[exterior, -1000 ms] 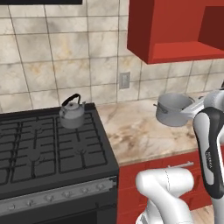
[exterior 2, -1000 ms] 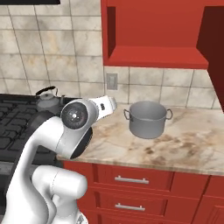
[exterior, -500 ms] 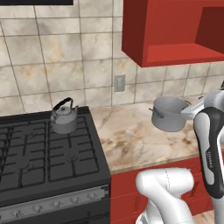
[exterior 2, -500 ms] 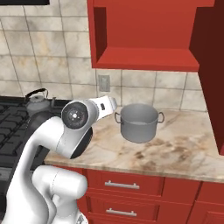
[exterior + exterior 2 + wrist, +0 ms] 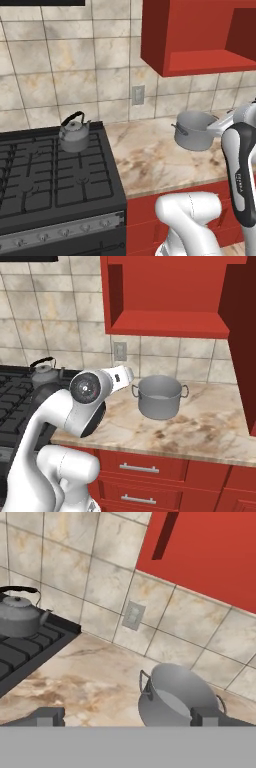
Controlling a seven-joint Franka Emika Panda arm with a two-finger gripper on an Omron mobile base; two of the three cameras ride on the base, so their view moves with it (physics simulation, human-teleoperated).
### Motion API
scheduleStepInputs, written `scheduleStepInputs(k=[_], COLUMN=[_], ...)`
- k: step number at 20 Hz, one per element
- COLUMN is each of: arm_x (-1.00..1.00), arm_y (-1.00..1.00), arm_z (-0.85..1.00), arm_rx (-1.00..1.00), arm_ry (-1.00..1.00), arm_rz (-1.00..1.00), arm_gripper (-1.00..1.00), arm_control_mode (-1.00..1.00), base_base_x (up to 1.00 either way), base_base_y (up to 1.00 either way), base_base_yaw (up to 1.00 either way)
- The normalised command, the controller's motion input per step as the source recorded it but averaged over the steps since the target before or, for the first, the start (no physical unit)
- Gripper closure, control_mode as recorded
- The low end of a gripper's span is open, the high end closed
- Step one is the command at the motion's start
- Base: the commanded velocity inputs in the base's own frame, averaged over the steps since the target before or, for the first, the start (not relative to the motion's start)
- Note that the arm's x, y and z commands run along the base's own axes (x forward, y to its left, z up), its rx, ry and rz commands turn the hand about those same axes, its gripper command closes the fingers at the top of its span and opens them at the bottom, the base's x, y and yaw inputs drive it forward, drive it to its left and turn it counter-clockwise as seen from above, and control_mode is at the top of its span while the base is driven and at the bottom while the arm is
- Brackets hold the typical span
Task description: Pick the kettle from the cabinet and place it on a stove burner. Then pick the pot from the counter and place it on another stove burner. Finally, turn both burners on.
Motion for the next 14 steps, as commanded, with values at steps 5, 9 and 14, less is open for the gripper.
scheduleStepInputs(k=[5, 9, 14], arm_x=[0.16, 0.2, 0.11], arm_y=[-0.05, -0.14, -0.26], arm_z=[-0.03, 0.0, -0.04], arm_rx=[0.0, 0.0, -0.09], arm_ry=[0.04, 0.08, 0.12], arm_rz=[0.0, 0.05, 0.01], arm_gripper=[-1.0, -1.0, -1.0], arm_control_mode=[-1.0, -1.0, -1.0], base_base_x=[0.14, 0.0, 0.0], base_base_y=[-0.11, 0.0, 0.0], base_base_yaw=[0.0, 0.0, 0.0])
